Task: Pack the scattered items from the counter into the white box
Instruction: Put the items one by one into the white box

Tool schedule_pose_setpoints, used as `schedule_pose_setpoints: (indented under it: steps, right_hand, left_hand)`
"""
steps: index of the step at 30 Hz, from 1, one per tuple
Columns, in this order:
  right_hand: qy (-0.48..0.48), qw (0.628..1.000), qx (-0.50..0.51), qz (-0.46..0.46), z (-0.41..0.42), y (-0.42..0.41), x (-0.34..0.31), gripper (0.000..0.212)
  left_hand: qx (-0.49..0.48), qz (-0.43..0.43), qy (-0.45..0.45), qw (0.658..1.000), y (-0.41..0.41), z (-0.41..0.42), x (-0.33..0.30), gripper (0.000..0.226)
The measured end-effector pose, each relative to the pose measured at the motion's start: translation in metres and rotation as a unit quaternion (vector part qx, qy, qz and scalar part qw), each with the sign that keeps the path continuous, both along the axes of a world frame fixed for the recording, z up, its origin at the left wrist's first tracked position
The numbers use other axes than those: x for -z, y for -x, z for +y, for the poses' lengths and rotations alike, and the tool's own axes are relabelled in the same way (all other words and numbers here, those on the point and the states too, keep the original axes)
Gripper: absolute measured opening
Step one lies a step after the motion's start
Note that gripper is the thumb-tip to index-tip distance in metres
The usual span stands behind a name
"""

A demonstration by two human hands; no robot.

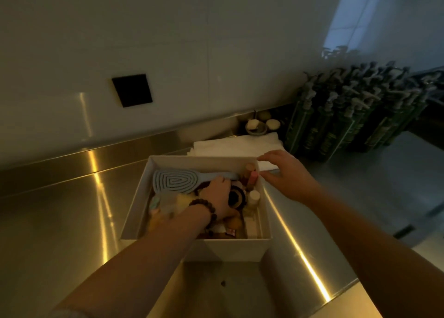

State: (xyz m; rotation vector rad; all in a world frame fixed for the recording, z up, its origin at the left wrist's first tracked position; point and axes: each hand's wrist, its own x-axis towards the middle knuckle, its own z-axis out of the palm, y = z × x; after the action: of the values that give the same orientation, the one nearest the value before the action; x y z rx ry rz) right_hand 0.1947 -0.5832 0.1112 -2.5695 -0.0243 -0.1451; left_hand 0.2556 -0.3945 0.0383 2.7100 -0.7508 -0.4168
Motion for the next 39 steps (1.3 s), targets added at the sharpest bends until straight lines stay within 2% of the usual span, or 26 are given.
schedule_pose_setpoints:
  steps: [5,9,13,21,24,26,29,32,39]
  right_hand:
    - [-0.024,1.000,-0.003,0.009,0.005,0.005,0.007,0.037]
    - [-0.027,0.999,-0.008,0.015,0.013,0.006,0.006,0.036]
    - [-0.020,1.000,-0.006,0.014,0.025,0.008,0.001,0.038]
    - [-0.014,0.998,0.050,0.034,0.051,0.021,0.006,0.070]
    - [-0.035,0.995,0.075,0.050,0.057,0.028,0.016,0.079]
    - [-0.057,0.993,0.085,0.062,0.060,0.031,0.024,0.083]
    - [-0.087,0.986,0.102,0.096,0.068,0.033,0.035,0.091]
    - [-0.128,0.983,0.106,0.080,0.074,0.033,0.043,0.091]
    - [-0.137,0.984,0.084,0.070,0.069,0.029,0.048,0.087]
  left_hand:
    - [0.042,-0.031,-0.030,0.998,-0.001,0.001,-0.002,0.080]
    - [0.043,-0.015,0.037,0.998,-0.007,0.019,-0.023,0.074]
    - [-0.010,-0.070,0.092,0.993,-0.011,0.057,-0.049,0.067]
    - [-0.091,-0.125,0.080,0.985,-0.011,0.151,-0.054,0.089]
    - [-0.124,-0.089,0.076,0.985,-0.003,0.169,-0.040,0.101]
    - [-0.137,-0.038,0.123,0.982,0.004,0.171,-0.033,0.105]
    - [-0.151,-0.014,0.193,0.969,0.012,0.168,-0.025,0.099]
    - [-0.171,0.007,0.244,0.954,0.014,0.167,-0.024,0.091]
    - [-0.183,0.009,0.273,0.944,0.027,0.165,-0.022,0.089]
